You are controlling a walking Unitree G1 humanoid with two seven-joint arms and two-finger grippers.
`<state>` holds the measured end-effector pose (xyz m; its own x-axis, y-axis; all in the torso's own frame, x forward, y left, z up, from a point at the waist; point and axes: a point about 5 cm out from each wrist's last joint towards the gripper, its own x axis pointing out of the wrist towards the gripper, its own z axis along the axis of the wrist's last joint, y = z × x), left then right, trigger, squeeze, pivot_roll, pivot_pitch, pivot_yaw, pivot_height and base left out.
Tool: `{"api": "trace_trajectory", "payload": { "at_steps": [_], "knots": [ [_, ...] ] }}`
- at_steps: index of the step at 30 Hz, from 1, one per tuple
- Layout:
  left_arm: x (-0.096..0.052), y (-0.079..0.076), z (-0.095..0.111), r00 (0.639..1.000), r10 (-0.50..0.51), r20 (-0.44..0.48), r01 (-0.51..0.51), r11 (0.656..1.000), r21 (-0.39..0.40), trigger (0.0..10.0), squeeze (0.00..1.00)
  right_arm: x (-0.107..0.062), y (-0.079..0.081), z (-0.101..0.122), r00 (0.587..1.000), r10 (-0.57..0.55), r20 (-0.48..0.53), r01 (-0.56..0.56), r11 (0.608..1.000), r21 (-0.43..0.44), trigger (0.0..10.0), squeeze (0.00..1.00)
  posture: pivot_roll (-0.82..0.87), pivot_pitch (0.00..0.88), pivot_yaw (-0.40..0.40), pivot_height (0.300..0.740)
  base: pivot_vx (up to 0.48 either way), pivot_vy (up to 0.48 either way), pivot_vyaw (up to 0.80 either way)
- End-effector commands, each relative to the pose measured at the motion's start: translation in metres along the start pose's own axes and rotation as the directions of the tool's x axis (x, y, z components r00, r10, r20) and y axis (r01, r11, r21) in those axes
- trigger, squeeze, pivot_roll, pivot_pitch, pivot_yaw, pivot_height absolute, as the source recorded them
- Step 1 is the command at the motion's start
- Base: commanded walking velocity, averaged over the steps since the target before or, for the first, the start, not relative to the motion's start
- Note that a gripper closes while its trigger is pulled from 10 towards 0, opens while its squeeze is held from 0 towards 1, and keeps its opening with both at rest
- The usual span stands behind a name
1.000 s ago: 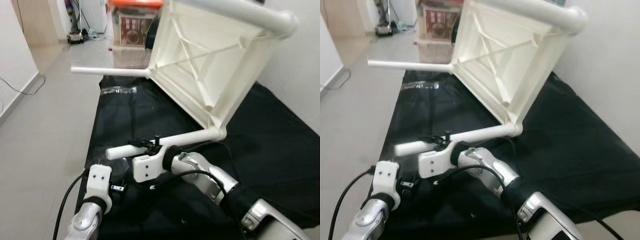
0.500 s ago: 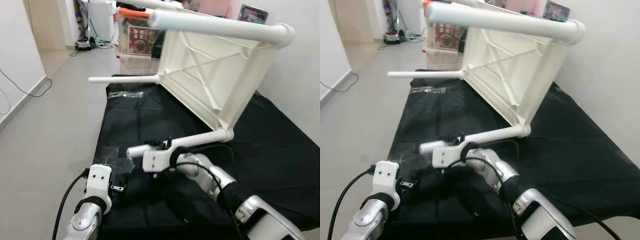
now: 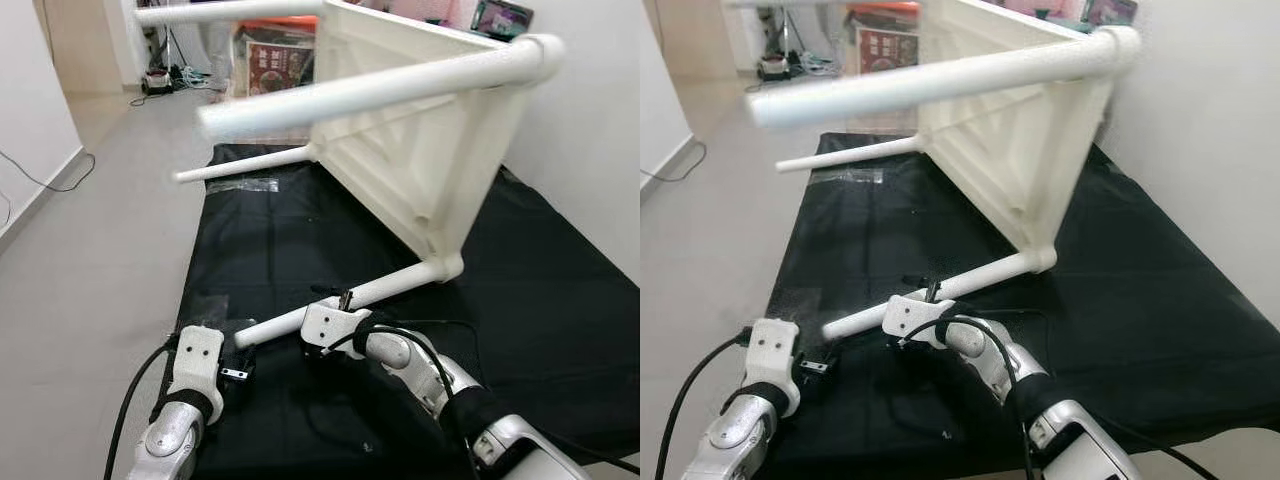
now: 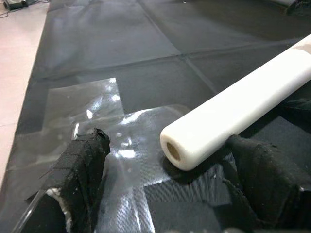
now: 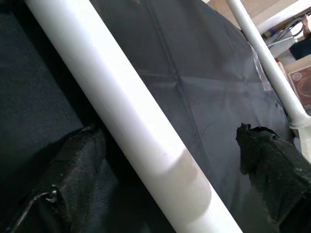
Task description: Building children table
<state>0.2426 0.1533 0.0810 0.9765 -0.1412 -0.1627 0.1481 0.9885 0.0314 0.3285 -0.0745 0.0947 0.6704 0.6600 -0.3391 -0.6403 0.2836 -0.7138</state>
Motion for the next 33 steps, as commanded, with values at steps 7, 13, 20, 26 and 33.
{"api": "trace_trajectory", "payload": {
  "at_steps": [7,13,20,26,33],
  "knots": [
    [-0.002,0.001,-0.005,1.000,-0.004,-0.019,0.004,1.000,0.017,10.0,0.00,-0.022,-0.001,-0.006,0.994,0.055,0.089,-0.061,0.996,0.060,10.0,1.00,0.02,0.000,-0.072,0.740,0.000,0.000,0.00],
    [-0.002,0.003,-0.003,1.000,-0.011,-0.014,0.011,1.000,0.019,10.0,0.00,-0.047,-0.010,-0.004,0.978,0.123,0.166,-0.144,0.982,0.119,10.0,1.00,0.01,0.000,-0.060,0.740,0.000,0.000,0.00],
    [-0.002,0.010,0.001,1.000,-0.004,-0.004,0.004,0.999,0.046,10.0,0.00,-0.055,-0.022,0.000,0.974,0.089,0.207,-0.142,0.956,0.258,10.0,0.95,0.00,0.000,-0.053,0.740,0.000,0.000,0.00],
    [-0.004,0.013,0.005,1.000,0.008,0.011,-0.008,0.998,0.060,10.0,0.00,-0.034,-0.047,0.003,0.975,-0.193,0.111,0.101,0.828,0.552,10.0,0.00,0.03,0.000,-0.062,0.740,0.000,0.000,0.00],
    [-0.009,0.014,0.007,1.000,0.020,0.021,-0.022,0.995,0.094,10.0,0.00,-0.020,-0.053,0.000,0.954,-0.298,-0.035,0.226,0.636,0.738,10.0,0.00,0.04,0.000,-0.070,0.740,0.000,0.000,0.00]
  ]
}}
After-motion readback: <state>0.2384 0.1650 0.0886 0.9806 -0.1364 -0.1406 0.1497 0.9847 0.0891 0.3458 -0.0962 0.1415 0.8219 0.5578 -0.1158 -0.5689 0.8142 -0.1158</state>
